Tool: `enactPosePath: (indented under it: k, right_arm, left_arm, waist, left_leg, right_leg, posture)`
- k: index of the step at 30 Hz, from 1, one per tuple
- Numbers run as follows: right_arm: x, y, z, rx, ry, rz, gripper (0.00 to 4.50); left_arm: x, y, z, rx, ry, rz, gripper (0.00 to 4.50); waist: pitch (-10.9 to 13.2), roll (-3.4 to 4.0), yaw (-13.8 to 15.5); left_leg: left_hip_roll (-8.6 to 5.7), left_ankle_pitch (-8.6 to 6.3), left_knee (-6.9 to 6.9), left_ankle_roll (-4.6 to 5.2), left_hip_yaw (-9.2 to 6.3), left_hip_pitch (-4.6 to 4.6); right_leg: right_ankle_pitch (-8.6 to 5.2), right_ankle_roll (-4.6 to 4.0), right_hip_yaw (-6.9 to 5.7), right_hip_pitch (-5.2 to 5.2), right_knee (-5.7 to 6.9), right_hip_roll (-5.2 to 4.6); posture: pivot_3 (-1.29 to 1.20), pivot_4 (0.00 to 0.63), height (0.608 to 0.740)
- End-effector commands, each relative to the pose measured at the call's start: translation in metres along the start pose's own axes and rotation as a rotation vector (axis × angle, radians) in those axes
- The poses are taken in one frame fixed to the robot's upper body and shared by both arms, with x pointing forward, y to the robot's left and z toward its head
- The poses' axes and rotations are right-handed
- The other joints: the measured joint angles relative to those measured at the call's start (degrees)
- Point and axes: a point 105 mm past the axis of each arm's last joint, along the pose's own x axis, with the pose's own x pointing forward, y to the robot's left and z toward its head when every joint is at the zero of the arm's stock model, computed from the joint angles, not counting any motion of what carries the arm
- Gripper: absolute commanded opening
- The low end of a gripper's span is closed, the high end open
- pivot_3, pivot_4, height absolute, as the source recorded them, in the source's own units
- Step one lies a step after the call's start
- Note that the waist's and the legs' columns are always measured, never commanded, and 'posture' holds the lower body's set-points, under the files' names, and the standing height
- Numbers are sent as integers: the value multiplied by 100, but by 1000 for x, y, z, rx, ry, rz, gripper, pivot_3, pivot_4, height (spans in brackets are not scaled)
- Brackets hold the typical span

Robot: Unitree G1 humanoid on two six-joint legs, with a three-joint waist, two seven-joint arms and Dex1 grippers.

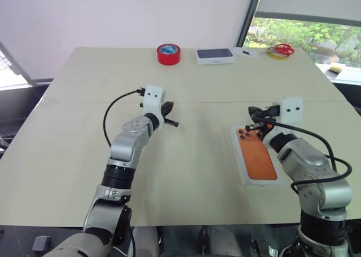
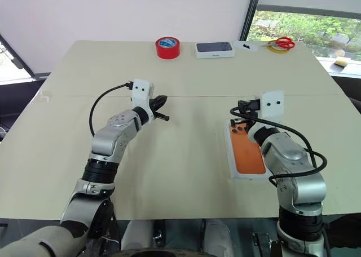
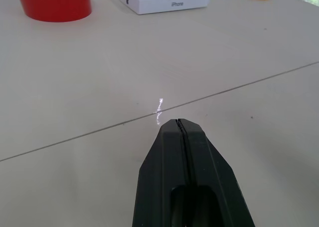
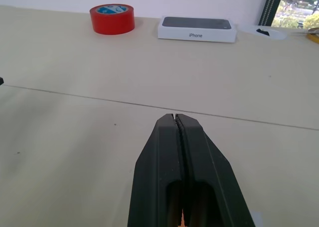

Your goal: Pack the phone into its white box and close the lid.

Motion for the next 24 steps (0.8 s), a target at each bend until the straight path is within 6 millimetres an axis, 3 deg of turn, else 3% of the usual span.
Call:
enactPosePath:
  k: [1, 11, 24]
  right_arm:
    - [1, -3, 8, -33, -19, -14, 56]
    - [2, -1, 0, -61, 12, -38, 56]
    - [0, 10, 11, -26, -46, 24, 56]
  left_arm:
    - [0, -2, 18, 25, -63, -2, 0]
    - [0, -2, 16, 27, -54, -4, 0]
    - [1, -2, 16, 30, -52, -7, 0]
  waist:
    - [1, -2, -43]
    - [5, -8, -69]
    - [6, -9, -70]
  left_leg:
    - [-3, 9, -28, -2, 0, 12]
    - [-22, 66, -220, -58, 22, 96]
    - [-24, 77, -231, -64, 17, 100]
  right_leg:
    - [3, 0, 0, 10, -20, 1]
    - [34, 8, 1, 52, -135, 12]
    - [36, 4, 1, 54, -138, 12]
  posture:
    - [0, 150, 737]
    - [0, 150, 737]
    - [0, 150, 740]
